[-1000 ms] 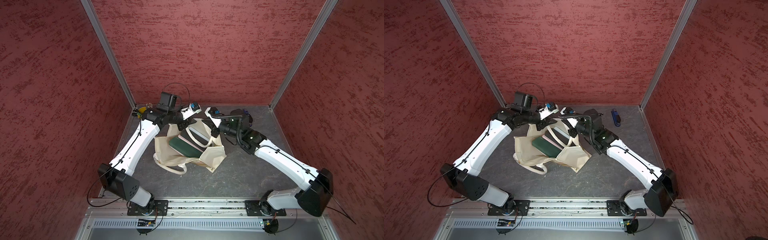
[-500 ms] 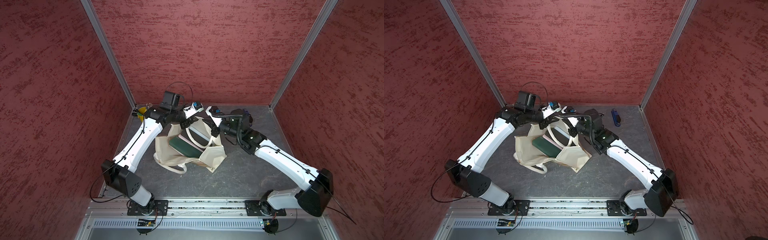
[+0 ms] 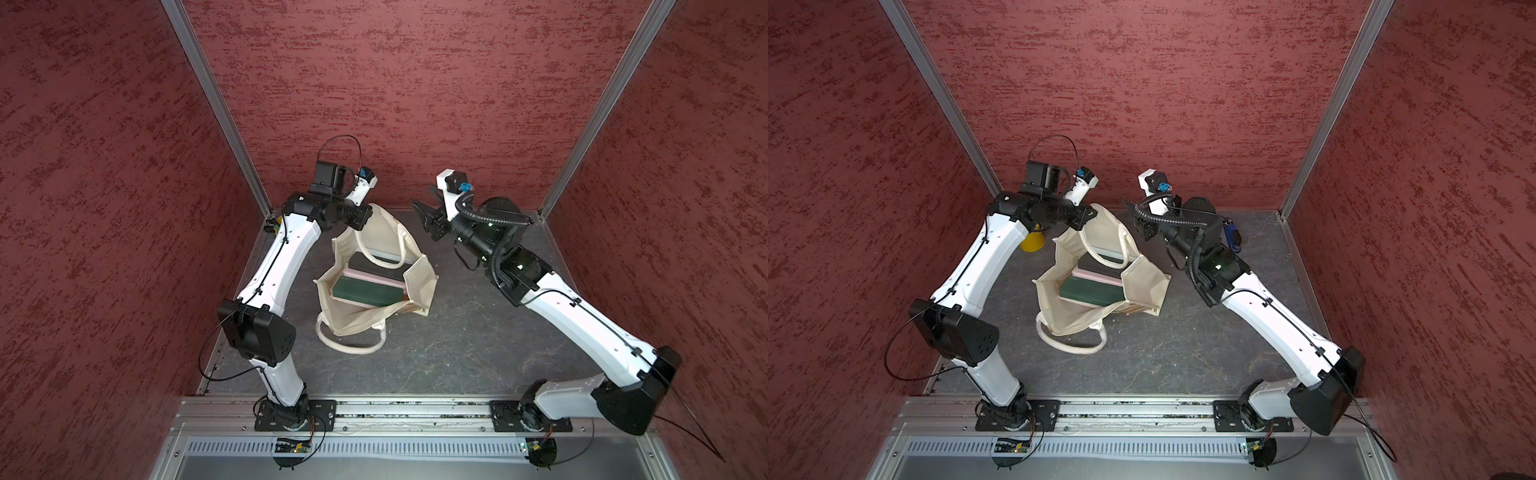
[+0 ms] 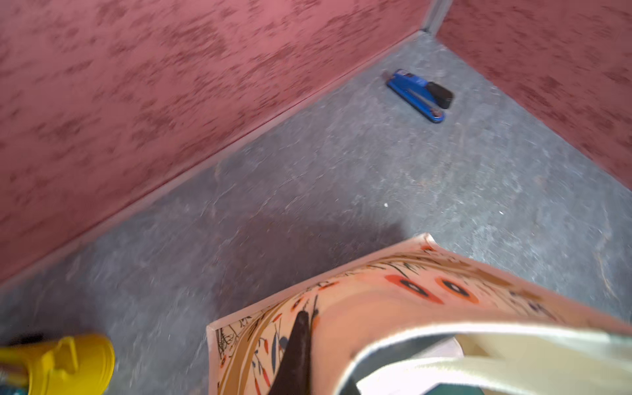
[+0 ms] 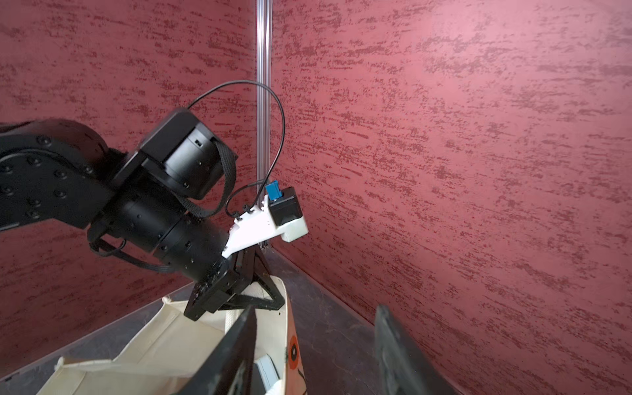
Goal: Take out the pencil case from the canvas bag
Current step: Pick up the canvas bag from the center of the board.
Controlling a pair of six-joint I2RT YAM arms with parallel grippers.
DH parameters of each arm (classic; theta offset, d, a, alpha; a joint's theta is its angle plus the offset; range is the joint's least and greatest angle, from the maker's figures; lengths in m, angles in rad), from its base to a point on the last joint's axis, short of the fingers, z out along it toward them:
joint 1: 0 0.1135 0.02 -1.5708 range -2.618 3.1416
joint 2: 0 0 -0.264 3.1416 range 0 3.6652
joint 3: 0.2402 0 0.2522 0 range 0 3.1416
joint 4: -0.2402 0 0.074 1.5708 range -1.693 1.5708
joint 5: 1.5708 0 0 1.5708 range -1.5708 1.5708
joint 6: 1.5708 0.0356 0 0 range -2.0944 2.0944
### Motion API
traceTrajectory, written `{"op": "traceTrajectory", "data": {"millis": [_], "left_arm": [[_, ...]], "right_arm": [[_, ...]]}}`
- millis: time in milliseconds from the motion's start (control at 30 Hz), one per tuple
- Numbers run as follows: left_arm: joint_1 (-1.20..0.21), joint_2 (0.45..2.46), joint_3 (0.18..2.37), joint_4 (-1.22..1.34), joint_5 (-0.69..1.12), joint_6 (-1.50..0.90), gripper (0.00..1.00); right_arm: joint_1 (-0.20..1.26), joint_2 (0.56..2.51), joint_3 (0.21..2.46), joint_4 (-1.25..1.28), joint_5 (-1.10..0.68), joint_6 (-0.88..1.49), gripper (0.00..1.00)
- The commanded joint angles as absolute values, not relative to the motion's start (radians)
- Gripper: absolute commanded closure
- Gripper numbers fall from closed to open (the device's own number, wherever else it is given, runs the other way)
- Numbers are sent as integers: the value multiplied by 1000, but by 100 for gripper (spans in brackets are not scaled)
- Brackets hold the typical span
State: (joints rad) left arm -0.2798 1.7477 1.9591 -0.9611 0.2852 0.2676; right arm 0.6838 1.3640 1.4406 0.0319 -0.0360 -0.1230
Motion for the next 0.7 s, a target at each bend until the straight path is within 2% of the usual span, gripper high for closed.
{"op": "traceTrajectory", "data": {"millis": [0, 133, 333, 500, 667], "left_arm": [[-279, 1720, 2031, -992, 232, 79, 100], [-280, 1727, 2100, -1059, 168, -15, 100], [-353, 1726, 2115, -1138, 130, -29, 100], [-413, 1672, 2037, -1150, 74, -57, 100], [-420, 1616, 1982, -1111, 24, -72, 100]], "right_arm": [[690, 1342, 1479, -7, -9, -109, 48], [698, 1323, 1487, -65, -57, -181, 50], [774, 1275, 1460, -209, -173, -441, 51], [853, 1236, 1380, -279, -140, -561, 56], [935, 1241, 1317, -373, -44, -650, 56]]}}
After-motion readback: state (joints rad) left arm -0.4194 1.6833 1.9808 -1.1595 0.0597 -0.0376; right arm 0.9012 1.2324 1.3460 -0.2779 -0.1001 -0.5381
